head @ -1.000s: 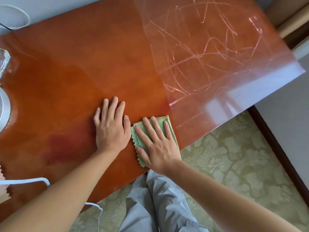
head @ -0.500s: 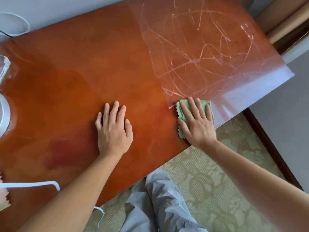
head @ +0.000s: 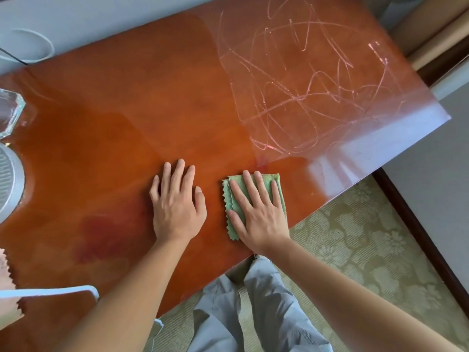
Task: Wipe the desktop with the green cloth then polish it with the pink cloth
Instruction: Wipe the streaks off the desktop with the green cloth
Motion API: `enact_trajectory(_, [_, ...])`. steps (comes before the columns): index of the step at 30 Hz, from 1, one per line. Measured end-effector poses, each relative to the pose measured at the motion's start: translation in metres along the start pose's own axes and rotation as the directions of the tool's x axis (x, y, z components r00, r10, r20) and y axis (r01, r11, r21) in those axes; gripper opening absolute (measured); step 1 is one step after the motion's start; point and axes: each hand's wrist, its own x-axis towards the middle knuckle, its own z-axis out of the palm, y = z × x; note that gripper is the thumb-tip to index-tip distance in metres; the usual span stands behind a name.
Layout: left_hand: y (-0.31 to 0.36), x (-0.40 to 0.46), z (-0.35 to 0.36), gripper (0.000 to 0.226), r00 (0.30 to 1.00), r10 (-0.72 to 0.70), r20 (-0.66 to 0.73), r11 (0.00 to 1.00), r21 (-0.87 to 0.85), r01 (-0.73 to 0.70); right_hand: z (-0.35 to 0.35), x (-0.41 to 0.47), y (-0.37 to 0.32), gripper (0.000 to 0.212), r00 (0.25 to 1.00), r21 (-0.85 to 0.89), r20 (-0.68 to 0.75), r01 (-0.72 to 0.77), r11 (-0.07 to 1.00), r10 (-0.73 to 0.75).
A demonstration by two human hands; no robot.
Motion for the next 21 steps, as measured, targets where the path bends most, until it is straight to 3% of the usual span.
enact_trajectory(3, [0.000,0.000,0.002,0.057,1.000,-0.005,-0.005,1.000,0.004,0.005,-0.004,0.002,0.026,0.061,1.000,-0.021,0.001,0.025,0.999,-0.025])
enact_trajectory(10, [0.001,0.000,0.001,0.056,1.000,-0.015,-0.010,1.000,0.009,0.015,-0.025,0.015,0.132,0.060,0.988,-0.013,0.015,-0.151,0.989,0.151])
enact_trajectory(16, [0.002,0.001,0.003,0.053,1.000,-0.015,-0.016,0.999,0.028,0.016,-0.022,0.020,0.100,0.065,0.965,0.003,-0.027,-0.261,0.965,0.261])
enact_trajectory(21, [0.010,0.001,-0.002,0.054,0.999,-0.051,0.012,0.996,0.072,0.050,-0.015,0.017,0.060,0.065,0.997,0.009,0.018,-0.071,0.997,0.071])
